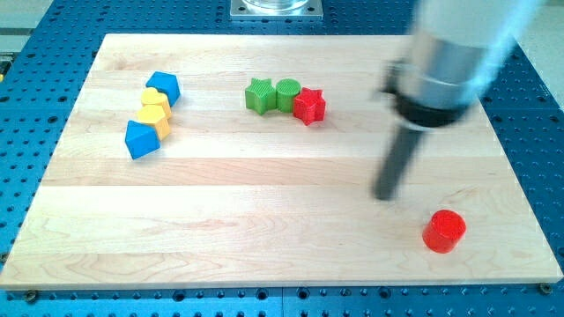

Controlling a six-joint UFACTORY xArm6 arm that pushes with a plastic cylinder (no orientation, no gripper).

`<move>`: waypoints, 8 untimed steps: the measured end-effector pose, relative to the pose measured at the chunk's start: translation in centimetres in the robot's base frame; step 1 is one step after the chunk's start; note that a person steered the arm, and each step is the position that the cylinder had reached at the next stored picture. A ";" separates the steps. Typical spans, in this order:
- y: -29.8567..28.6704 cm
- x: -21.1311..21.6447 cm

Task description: Place the red star above the red circle

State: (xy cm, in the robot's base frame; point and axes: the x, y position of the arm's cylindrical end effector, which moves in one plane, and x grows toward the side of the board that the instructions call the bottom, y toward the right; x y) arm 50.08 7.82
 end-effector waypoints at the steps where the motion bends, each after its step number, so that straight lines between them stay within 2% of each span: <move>1: -8.6 -6.3; 2: -8.8 -11.4; 3: -5.5 -14.6; 4: 1.7 -13.4; 6: 10.4 -2.0; 7: 10.6 -6.9; 8: 16.3 -5.5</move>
State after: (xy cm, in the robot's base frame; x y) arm 44.54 24.16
